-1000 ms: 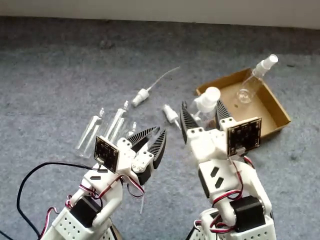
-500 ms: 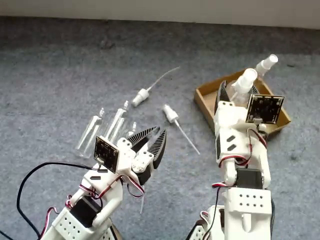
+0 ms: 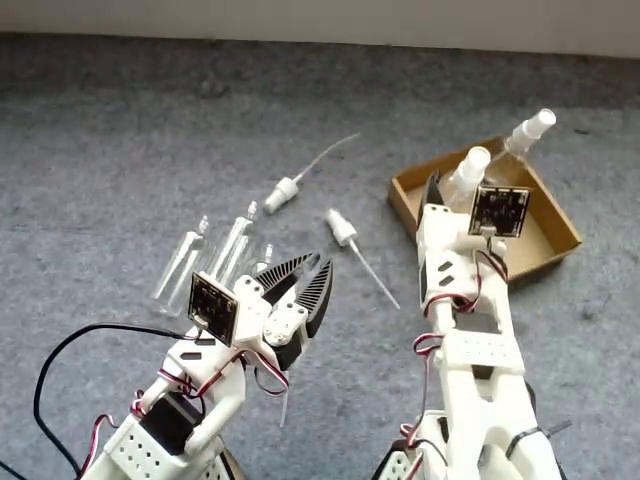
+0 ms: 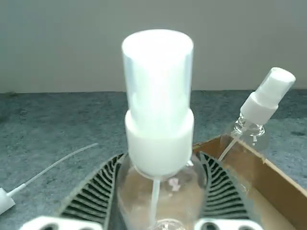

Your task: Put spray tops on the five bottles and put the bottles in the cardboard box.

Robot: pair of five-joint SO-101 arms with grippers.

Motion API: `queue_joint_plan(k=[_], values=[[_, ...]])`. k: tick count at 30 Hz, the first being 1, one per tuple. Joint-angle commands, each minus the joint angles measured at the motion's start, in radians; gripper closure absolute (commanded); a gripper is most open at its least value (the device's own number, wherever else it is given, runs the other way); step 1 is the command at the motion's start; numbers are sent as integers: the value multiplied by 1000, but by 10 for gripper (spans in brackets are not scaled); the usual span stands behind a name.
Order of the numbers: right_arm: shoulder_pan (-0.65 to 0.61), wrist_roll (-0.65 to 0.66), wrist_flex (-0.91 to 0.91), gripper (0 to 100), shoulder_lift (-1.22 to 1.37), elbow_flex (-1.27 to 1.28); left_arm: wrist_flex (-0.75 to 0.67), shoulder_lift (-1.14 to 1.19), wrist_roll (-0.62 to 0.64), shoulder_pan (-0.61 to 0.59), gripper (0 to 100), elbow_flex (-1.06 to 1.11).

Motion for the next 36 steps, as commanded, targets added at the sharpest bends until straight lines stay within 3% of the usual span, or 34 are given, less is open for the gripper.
queue_joint_plan(k=[1,17,30,36], values=[[12,9,-64,885,87,-94,-20,-12,-6,-10,973,21],[18,9,-122,885,394,-335,-20,-10,-6,-12,973,21],[21,9,-122,885,390,-338,-18,-8,-6,-12,973,21],[12,9,-110,885,225,-331,-18,-7,-6,-12,973,21]])
